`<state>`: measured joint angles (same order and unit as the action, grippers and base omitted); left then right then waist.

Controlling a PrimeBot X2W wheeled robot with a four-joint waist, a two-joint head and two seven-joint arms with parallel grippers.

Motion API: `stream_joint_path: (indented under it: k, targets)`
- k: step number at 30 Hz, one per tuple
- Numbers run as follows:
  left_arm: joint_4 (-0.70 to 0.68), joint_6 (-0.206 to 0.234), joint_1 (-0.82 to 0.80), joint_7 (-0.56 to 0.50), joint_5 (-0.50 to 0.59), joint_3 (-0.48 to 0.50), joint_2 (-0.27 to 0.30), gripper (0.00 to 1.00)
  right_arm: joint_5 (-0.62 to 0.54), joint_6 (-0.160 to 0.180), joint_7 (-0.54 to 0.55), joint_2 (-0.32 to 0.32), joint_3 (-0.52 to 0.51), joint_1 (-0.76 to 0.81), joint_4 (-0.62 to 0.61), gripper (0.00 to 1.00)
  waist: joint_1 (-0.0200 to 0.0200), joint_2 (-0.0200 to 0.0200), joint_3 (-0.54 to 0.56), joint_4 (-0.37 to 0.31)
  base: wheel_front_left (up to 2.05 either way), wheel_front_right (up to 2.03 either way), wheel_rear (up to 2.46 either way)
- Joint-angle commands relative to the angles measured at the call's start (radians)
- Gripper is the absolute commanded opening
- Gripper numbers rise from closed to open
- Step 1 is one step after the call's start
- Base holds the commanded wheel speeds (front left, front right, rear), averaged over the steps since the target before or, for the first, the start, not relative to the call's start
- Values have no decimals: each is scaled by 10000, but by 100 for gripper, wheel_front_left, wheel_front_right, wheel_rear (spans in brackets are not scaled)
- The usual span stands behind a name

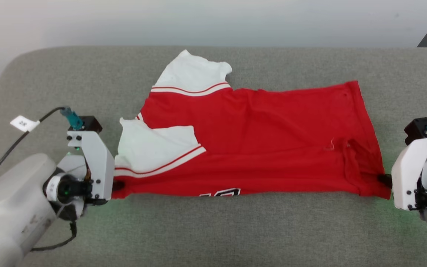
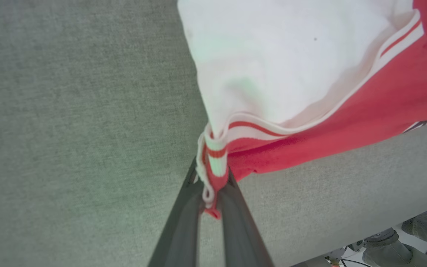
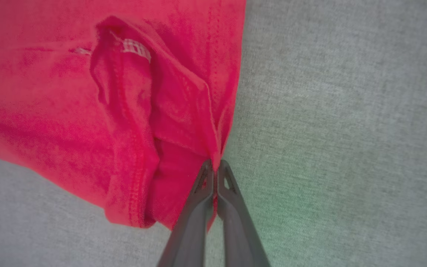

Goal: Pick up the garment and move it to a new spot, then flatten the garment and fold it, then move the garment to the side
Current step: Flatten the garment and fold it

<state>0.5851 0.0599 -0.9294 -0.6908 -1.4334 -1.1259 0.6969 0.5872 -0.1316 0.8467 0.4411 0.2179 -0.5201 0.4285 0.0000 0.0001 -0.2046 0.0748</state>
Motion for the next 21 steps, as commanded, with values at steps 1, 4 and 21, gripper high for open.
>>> stream_joint_path:
  k: [1,4,21]
  targets:
    - [-104,171,153,-66,49,-31,268,0,43,17,103,229,26,195,-105,0,0,-1,131,-1,0,0,0]
    - [-830,523,279,-229,114,-104,648,0,271,18,417,516,67,546,-606,0,0,-1,281,35,0,0,0]
    - [-3832,2108,1911,-79,68,-571,1617,42,180,17,1395,348,-858,3021,-2953,0,0,-1,375,-66,0,0,0]
